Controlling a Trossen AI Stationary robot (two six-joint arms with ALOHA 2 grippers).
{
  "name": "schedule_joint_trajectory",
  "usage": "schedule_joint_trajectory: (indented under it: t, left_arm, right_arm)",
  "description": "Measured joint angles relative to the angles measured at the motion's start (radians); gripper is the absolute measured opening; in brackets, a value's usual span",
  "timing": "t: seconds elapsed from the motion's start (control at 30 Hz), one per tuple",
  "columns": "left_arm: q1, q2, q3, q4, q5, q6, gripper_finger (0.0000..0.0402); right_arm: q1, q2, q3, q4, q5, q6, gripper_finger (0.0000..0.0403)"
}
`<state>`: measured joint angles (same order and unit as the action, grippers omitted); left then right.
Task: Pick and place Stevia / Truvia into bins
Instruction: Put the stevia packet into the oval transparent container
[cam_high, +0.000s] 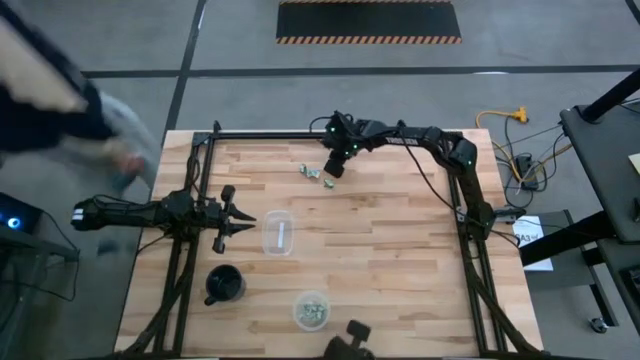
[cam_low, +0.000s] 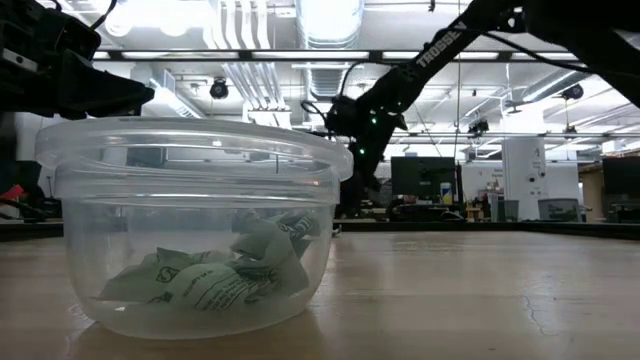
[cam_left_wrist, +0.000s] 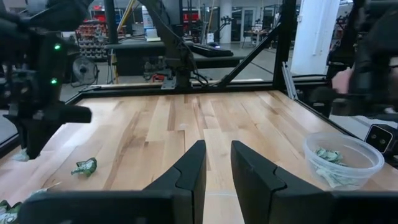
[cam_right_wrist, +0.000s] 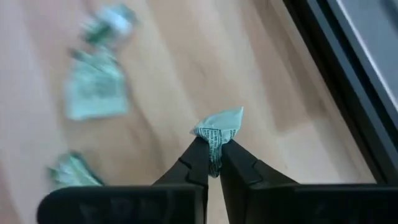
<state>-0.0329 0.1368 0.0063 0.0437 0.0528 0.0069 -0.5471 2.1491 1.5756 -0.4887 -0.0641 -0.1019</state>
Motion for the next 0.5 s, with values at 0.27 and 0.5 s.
schedule_joint_trajectory:
  t: [0.27, 0.5]
  left_arm:
    - [0.000, 0.000, 0.000, 0.000, 0.000, 0.000, 0.0057]
    - [0.000, 0.000, 0.000, 0.000, 0.000, 0.000, 0.0057]
  right_arm:
    - [0.130, -0.149, -0.265, 0.506, -0.170, 0.020, 0.0010]
    - [0.227, -0.232, -0.552, 1.101, -0.437, 0.193, 0.0011]
